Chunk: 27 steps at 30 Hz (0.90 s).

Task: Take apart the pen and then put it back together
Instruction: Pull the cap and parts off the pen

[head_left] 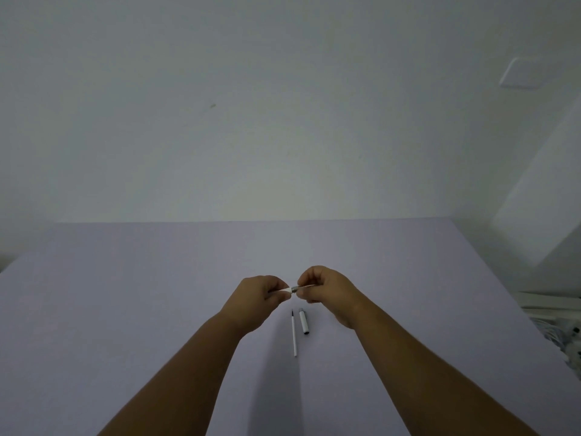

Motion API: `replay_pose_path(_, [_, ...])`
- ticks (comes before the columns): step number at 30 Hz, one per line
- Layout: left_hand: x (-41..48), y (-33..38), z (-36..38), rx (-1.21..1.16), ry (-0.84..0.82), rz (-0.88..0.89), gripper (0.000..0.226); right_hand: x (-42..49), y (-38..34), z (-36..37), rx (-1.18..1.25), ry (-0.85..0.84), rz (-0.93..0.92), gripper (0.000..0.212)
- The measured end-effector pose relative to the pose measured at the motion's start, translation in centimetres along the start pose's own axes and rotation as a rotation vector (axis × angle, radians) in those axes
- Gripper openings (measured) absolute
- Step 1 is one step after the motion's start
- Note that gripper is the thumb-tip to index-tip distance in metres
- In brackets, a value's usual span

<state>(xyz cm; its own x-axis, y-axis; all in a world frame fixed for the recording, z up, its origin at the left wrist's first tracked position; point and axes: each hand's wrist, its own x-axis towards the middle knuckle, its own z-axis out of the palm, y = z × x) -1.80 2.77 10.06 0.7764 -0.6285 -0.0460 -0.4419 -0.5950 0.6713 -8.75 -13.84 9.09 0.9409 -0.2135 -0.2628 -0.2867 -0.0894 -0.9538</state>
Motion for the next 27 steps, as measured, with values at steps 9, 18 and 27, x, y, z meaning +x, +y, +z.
replay_pose_path(9, [0.07,0.02,-0.13,-0.009,0.014,-0.002,0.018,-0.16,-0.32,0.27,0.074,-0.002,0.021,0.012])
replay_pose_path(18, [-0.25,0.0,-0.36,-0.077,-0.002,-0.027,0.007,0.19,-0.66,0.53,0.221,0.155,-0.001,0.011])
replay_pose_path(27, [-0.52,0.01,-0.54,-0.211,0.001,-0.077,0.01,0.64,-1.07,0.7,0.326,0.251,0.007,0.015])
